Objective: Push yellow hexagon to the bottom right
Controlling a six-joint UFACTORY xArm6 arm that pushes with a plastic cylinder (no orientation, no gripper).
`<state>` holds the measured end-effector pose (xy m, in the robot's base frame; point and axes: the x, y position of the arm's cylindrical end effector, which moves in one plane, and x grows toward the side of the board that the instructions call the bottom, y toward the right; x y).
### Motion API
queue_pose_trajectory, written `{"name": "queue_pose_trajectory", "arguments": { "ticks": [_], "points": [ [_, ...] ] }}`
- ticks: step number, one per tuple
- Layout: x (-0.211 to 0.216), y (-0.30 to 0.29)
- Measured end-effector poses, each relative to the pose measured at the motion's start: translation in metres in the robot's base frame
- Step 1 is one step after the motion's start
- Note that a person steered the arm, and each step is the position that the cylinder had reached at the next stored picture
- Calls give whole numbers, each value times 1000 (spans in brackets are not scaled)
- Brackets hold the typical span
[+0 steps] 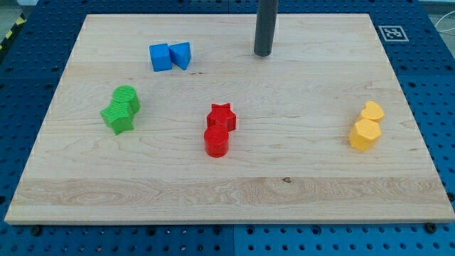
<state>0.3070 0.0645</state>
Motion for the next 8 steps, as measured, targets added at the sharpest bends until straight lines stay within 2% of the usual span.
{"name": "queue_pose_trajectory", "arguments": {
  "ticks": [1, 2, 3, 6, 8],
  "points": [
    [0, 42],
    [38, 88],
    [91, 91],
    [138, 77],
    [155, 87]
  ]
}}
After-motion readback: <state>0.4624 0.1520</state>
